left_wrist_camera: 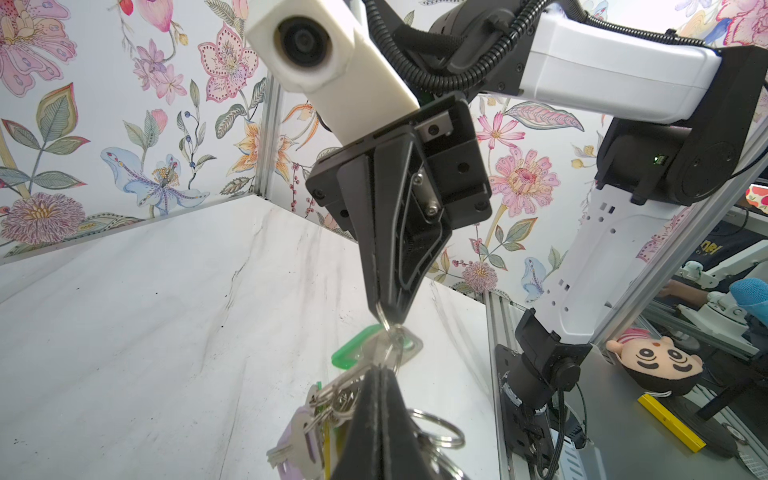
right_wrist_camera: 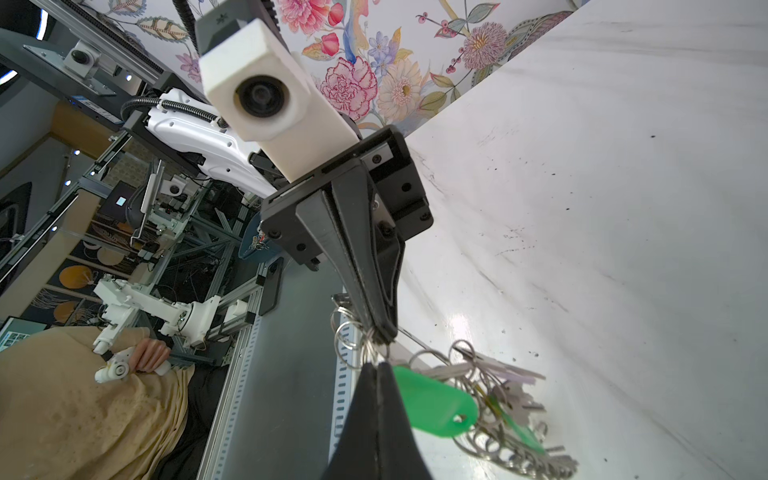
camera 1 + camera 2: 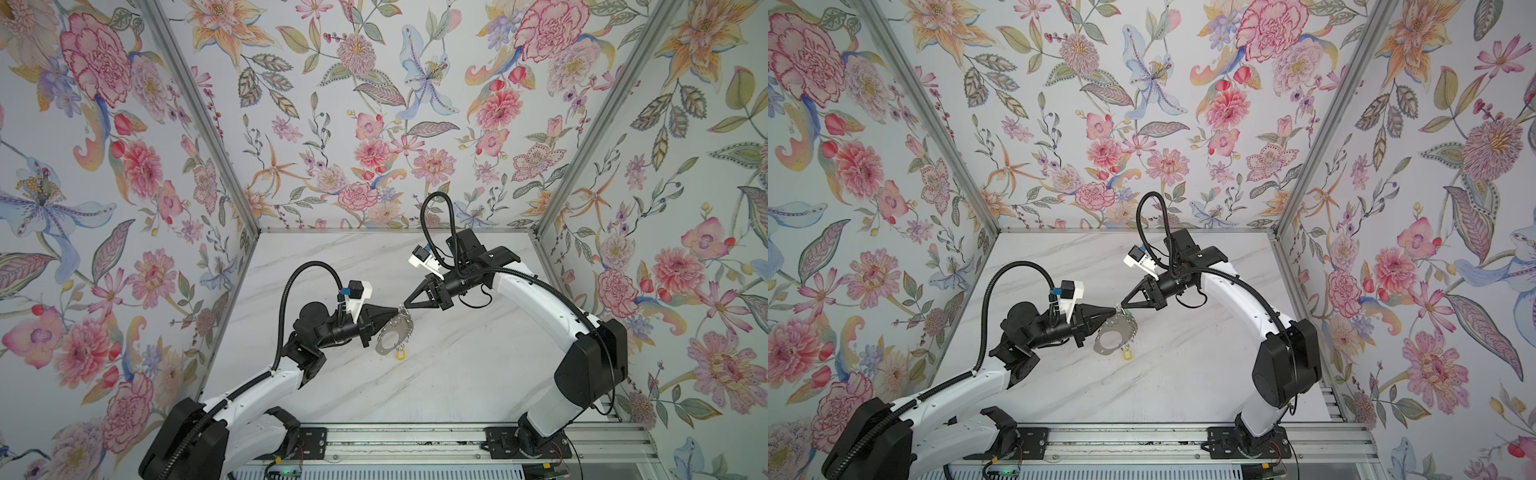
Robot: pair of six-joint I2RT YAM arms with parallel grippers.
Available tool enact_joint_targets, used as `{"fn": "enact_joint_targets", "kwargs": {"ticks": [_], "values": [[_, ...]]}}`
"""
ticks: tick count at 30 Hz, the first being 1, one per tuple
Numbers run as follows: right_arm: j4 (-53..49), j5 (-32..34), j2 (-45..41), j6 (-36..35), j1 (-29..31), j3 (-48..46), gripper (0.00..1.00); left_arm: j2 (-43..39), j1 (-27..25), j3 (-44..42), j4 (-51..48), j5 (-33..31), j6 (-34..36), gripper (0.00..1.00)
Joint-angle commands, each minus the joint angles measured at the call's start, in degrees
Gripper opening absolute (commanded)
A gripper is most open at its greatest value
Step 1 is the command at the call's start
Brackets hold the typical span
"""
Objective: Remove the keys from the keyring
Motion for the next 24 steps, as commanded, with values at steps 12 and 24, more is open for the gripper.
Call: {"fn": "enact_joint_targets", "kwargs": {"ticks": [12,24], "values": [[17.40,4.49,-6.56,11.65,-0.81,-7.84,0.00,-2.90,1.79,-2.65,8.86,-2.35,-3.47,0.00],[19.39,4.83,-5.50,12.85,0.22,-7.03,0.00,2.11,1.73,-0.55,2.13,0.44,1.47,0.14]]}}
